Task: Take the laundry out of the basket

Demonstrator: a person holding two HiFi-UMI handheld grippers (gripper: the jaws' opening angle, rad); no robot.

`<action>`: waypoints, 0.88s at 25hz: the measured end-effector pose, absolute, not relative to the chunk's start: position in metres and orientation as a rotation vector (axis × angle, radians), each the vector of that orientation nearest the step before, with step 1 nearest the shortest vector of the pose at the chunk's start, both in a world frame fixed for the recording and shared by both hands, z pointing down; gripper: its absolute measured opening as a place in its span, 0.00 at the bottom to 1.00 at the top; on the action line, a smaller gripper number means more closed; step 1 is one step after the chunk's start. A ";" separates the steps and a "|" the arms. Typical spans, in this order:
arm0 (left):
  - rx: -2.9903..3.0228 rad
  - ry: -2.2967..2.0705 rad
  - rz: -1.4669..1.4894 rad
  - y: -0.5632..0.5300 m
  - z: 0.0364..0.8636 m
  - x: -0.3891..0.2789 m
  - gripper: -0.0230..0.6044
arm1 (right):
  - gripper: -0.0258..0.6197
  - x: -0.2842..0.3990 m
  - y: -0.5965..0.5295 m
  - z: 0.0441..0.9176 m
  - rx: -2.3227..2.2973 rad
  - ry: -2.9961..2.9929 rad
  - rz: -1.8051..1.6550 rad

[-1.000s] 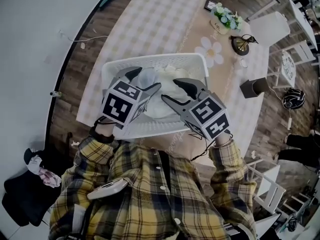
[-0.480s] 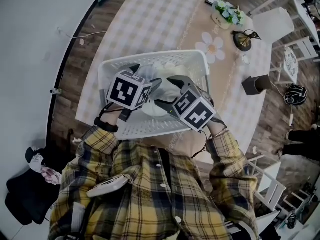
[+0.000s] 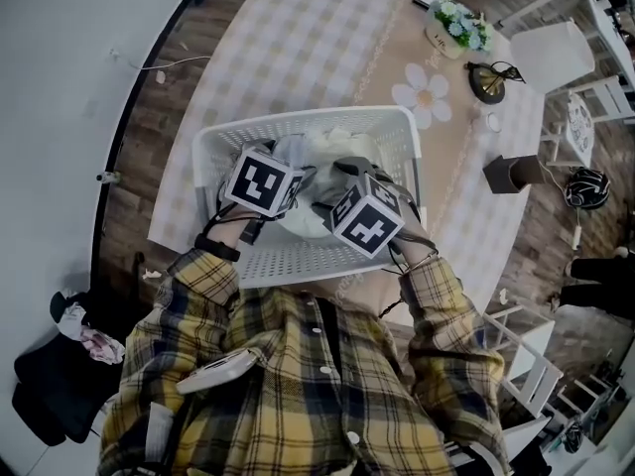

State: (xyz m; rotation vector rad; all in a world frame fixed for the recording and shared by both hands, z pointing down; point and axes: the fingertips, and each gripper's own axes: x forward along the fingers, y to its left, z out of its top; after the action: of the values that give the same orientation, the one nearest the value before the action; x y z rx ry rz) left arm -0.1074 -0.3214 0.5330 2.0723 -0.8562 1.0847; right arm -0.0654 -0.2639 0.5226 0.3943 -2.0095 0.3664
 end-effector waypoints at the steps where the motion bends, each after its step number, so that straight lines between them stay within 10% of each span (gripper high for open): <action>1: 2.059 -0.850 1.088 -0.328 0.535 -0.103 0.71 | 0.63 -0.060 -0.270 0.526 0.380 -1.998 0.370; 14: 2.187 -0.692 1.220 -0.268 0.541 -0.110 0.27 | 0.23 -0.084 -0.235 0.536 0.512 -2.012 0.406; 22: 2.256 -0.682 1.147 -0.272 0.514 -0.109 0.19 | 0.19 -0.088 -0.246 0.510 0.695 -2.026 0.437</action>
State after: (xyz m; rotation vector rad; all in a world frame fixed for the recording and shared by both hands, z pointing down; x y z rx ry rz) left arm -0.1086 -0.2719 0.5139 2.2558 -0.6824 1.1466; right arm -0.0880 -0.2460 0.5098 0.6948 -2.0256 0.4368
